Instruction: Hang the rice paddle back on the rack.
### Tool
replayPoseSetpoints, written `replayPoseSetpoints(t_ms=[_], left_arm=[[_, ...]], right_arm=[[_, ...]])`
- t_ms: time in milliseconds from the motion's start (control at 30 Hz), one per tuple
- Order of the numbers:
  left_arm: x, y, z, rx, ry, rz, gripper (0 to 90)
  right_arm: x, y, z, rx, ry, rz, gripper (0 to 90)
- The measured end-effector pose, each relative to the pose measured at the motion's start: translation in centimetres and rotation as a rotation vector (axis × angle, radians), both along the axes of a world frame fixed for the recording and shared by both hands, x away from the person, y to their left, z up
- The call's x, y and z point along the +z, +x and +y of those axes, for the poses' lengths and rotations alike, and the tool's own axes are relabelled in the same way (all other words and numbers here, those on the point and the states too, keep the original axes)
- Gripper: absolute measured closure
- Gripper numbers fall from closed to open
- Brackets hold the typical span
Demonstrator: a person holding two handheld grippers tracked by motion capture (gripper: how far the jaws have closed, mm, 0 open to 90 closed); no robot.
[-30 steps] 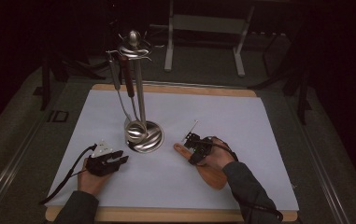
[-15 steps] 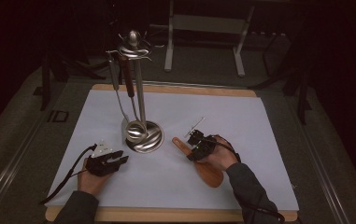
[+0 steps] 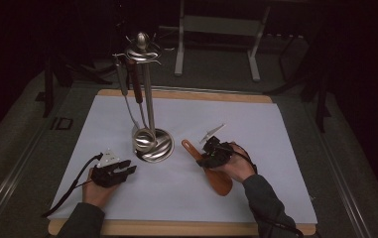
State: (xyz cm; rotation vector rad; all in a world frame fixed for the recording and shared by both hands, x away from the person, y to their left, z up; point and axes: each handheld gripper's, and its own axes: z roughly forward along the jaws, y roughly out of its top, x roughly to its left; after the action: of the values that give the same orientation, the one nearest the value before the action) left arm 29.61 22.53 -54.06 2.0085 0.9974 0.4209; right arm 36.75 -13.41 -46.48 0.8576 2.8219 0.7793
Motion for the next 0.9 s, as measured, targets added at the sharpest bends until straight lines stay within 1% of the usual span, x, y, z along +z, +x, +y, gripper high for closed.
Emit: replayPoseSetpoints(t_ms=[167, 200, 233, 267, 400, 433, 467, 567, 800, 833, 900], left_arm=[[0.0, 0.0, 0.0, 0.000, 0.000, -0.001, 64.7], [0.0, 0.0, 0.0, 0.000, 0.001, -0.001, 64.7], [0.0, 0.0, 0.0, 0.000, 0.001, -0.001, 64.7], [0.0, 0.0, 0.0, 0.000, 0.000, -0.001, 64.7], [0.0, 0.0, 0.0, 0.000, 0.000, 0.000, 64.7], [0.0, 0.0, 0.0, 0.000, 0.000, 0.000, 64.7], [0.0, 0.0, 0.0, 0.001, 0.000, 0.000, 64.6], [0.0, 0.0, 0.0, 0.000, 0.001, 0.000, 64.7], [0.0, 0.0, 0.0, 0.001, 0.000, 0.000, 64.7], [0.0, 0.0, 0.0, 0.001, 0.000, 0.000, 64.7], [0.0, 0.0, 0.0, 0.001, 0.000, 0.000, 64.6]], right_arm=[[0.3, 0.0, -0.4, 0.001, 0.067, -0.022, 66.6], [0.3, 0.0, -0.5, 0.004, 0.077, -0.032, 66.6], [0.3, 0.0, -0.5, 0.004, 0.077, -0.032, 66.6], [0.5, 0.0, -0.7, 0.002, 0.106, -0.048, 66.7], [0.7, 0.0, -1.0, -0.001, 0.156, -0.073, 66.6], [0.7, 0.0, -1.0, -0.001, 0.156, -0.073, 66.6], [0.8, -0.1, -1.1, 0.008, 0.174, -0.081, 66.6], [0.9, -0.1, -1.1, 0.005, 0.178, -0.083, 66.6], [1.1, -0.2, -1.0, 0.004, 0.227, -0.117, 66.6], [1.1, -0.2, -1.0, 0.004, 0.227, -0.117, 66.6], [1.4, -0.2, -1.1, 0.003, 0.248, -0.110, 66.6]])
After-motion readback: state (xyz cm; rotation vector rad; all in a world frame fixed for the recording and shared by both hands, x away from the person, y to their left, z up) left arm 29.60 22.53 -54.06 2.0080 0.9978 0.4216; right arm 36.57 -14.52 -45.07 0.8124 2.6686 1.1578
